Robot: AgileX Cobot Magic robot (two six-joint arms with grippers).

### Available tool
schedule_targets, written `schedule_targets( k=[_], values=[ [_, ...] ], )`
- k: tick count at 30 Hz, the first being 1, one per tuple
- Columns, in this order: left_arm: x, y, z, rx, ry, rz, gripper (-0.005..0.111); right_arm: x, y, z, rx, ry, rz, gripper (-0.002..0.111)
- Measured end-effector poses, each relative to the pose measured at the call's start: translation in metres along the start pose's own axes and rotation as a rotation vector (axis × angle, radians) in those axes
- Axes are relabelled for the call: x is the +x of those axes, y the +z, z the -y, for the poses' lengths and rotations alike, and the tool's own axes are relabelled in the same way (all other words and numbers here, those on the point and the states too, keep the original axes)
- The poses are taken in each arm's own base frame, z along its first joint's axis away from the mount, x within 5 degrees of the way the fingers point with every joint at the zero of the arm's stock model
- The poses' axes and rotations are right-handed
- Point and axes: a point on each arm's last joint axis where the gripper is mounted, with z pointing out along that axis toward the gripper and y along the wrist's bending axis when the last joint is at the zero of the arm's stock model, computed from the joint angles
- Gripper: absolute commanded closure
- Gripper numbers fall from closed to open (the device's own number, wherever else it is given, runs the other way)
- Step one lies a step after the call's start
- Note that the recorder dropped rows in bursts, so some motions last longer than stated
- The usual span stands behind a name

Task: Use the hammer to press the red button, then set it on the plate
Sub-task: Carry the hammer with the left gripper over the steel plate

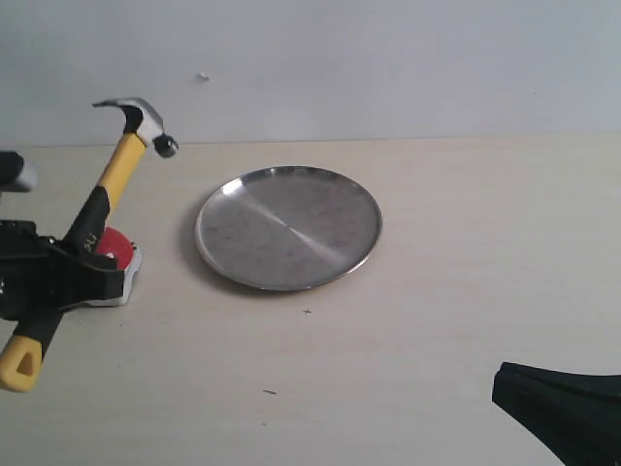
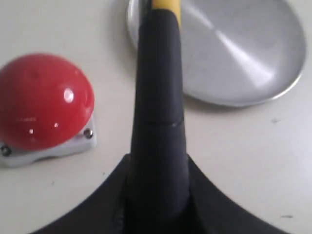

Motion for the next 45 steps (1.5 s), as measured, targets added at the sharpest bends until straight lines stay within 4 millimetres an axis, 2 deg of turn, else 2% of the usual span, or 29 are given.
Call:
schedule_targets(
  k=[3,7,11,19,26,33,40,45],
  values=[
    [-0.011,-0.016,0.005,0.043,0.0,0.09,0.107,0.0,0.0,0.0,0.0,0.0,0.0,0.108],
    [-0.017,-0.023,0.012,0.117,0.001,0.149,0.107,0.0,0.0,0.0,0.0,0.0,0.0,0.108],
    [-0.024,-0.017,0.019,0.175,0.008,0.167,0.107,0.0,0.0,0.0,0.0,0.0,0.0,0.108],
    [-0.035,0.008,0.023,0.186,-0.009,0.127,0.107,0.002,0.0,0.001,0.006,0.0,-0.018,0.108],
    [-0.037,0.036,0.033,0.222,0.0,0.075,0.107,0.002,0.0,0.001,0.007,0.0,-0.02,0.108],
    [-0.052,0.07,0.042,0.293,-0.028,0.075,0.107,0.002,0.0,0.001,0.007,0.0,-0.021,0.108],
    [-0.059,0.114,0.051,0.392,-0.1,0.056,0.107,0.002,0.0,0.001,0.007,0.0,-0.021,0.108],
    [-0.072,0.166,0.058,0.442,-0.207,-0.006,0.107,0.002,0.0,0.001,0.007,0.0,-0.021,0.108]
  ],
)
